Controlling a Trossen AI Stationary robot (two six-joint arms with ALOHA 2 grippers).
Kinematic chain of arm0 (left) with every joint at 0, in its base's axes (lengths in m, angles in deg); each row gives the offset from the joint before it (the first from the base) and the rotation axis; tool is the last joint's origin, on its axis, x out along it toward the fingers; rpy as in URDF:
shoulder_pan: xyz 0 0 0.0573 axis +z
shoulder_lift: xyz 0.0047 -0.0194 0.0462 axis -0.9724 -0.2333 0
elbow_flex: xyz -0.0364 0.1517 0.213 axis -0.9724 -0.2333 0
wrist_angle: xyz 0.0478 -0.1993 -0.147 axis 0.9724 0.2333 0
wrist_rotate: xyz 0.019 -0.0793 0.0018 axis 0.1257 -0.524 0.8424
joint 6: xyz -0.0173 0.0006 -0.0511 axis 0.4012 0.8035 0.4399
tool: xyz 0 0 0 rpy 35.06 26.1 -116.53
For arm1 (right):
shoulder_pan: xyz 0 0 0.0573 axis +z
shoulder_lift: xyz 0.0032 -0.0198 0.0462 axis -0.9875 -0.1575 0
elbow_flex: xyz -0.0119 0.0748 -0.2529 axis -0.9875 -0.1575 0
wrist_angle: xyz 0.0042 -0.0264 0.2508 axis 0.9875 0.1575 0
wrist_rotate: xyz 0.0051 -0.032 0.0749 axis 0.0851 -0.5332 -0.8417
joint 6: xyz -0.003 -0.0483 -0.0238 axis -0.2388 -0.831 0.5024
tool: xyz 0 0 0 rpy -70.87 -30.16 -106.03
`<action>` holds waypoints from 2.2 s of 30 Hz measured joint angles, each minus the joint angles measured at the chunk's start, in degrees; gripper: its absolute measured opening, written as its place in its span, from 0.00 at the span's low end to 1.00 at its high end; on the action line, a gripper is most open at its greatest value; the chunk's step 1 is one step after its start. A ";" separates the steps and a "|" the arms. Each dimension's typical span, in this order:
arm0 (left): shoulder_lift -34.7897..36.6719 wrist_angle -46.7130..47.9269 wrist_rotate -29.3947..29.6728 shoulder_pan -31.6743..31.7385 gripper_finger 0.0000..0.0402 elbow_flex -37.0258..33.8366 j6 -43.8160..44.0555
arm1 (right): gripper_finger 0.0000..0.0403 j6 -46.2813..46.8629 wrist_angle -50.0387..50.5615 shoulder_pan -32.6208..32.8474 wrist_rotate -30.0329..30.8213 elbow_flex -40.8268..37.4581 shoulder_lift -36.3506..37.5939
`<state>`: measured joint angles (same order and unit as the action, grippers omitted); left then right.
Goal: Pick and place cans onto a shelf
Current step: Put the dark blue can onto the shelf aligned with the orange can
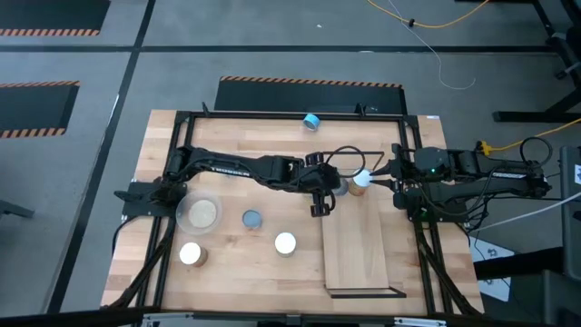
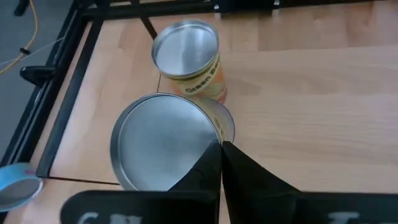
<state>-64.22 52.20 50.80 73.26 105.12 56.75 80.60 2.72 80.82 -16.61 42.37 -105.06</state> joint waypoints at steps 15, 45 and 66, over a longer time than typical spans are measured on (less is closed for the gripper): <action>0.04 -2.11 0.01 0.02 0.00 -3.15 1.57 | 0.24 0.02 -0.01 0.00 0.00 0.00 0.01; -2.51 -2.49 -0.04 -0.03 0.00 -3.15 2.54 | 0.24 0.01 0.01 0.00 0.00 0.00 -0.02; -2.51 -5.53 0.01 -0.03 0.10 -3.15 2.47 | 0.24 0.01 0.01 -0.02 0.00 0.00 -0.02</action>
<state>-66.73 46.67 50.81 73.24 101.97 59.22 80.62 2.72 80.79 -16.61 42.37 -105.07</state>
